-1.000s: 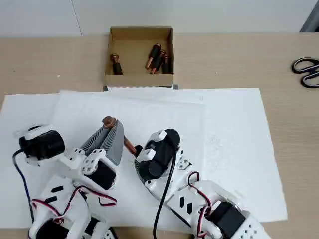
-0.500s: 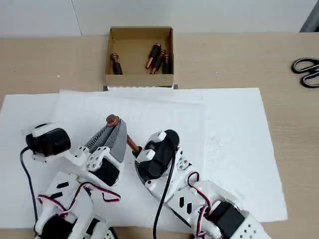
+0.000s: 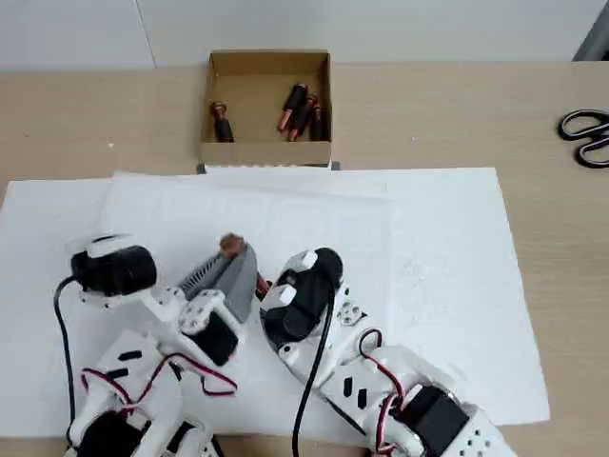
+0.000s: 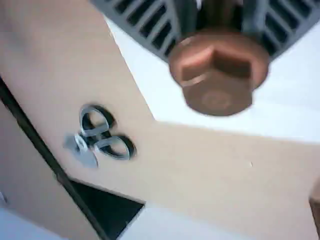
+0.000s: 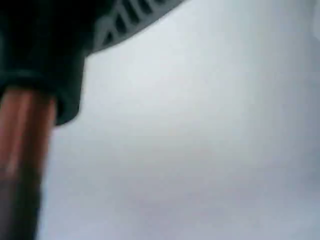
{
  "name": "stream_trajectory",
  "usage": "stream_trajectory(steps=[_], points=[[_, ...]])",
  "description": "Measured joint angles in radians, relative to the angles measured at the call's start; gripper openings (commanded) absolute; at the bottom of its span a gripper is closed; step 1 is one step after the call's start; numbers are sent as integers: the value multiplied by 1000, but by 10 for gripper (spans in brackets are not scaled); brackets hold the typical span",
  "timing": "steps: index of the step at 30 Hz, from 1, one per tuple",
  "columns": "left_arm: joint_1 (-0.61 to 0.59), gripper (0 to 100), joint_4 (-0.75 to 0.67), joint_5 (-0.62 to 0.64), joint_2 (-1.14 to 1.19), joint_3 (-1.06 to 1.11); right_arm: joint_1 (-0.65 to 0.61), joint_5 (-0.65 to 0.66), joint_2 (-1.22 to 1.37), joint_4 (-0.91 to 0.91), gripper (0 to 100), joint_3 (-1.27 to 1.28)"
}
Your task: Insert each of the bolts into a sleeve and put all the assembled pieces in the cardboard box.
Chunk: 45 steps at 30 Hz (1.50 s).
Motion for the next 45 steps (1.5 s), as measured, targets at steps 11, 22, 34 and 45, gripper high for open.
stream_trajectory(steps=[11,22,34,45], points=[[104,7,143,-127,3,-2,0,0,0,0,2,0],[126,143,189,-184,-8,-9,-5,0,0,2,2,0],[37,269,207,-249,-6,-8,-2,0,2,2,2,2],[-60,268,296,-331,-8,-141,-2,0,0,0,2,2]])
